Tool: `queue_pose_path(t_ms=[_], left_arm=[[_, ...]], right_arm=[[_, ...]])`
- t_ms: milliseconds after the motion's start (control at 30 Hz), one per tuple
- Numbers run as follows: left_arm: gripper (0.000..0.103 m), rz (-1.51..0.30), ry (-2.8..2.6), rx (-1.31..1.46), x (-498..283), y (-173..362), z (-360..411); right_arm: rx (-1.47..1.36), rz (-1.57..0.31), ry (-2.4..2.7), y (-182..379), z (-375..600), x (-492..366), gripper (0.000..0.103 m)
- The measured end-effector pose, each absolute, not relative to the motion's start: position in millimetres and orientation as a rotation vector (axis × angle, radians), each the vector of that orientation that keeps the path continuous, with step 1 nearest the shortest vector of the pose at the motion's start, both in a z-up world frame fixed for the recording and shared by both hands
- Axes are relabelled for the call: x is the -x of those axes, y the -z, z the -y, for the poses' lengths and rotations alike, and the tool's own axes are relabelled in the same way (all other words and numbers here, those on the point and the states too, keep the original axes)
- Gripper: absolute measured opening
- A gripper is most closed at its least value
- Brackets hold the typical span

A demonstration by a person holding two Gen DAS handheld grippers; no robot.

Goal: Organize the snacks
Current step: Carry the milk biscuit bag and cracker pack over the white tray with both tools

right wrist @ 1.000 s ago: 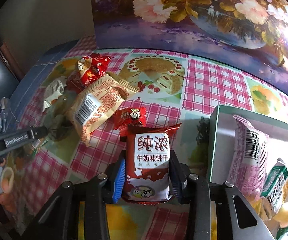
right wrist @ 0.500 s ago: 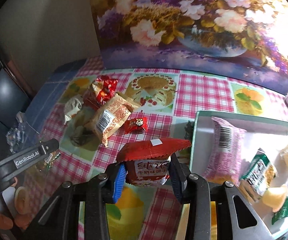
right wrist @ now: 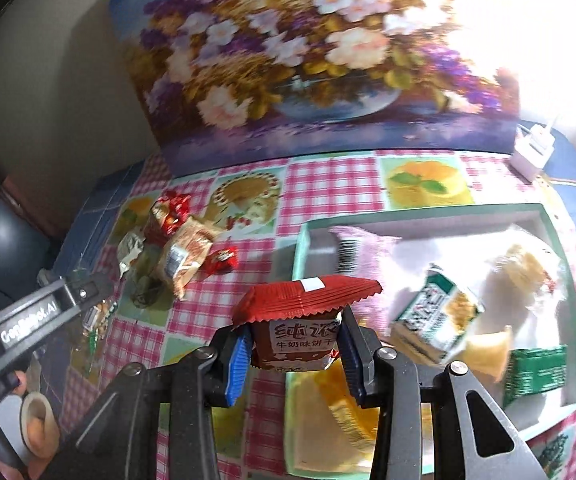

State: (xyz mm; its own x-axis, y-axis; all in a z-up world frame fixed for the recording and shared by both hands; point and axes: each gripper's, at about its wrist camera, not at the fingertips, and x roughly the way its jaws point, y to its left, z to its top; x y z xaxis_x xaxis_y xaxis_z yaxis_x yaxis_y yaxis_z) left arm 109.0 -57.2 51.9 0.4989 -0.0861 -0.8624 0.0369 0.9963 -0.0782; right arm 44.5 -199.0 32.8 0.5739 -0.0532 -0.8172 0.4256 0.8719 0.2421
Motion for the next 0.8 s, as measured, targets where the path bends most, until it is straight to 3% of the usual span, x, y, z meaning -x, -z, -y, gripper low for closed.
queue_pose_path(t_ms=[800], left_arm=[[0.060,-1.086,0.282,-0.152,-74.8,-27.0,205.1]], right_arm=[[-0.698,-0.888,0.522,-11.2,327.8,22.1,0.042]])
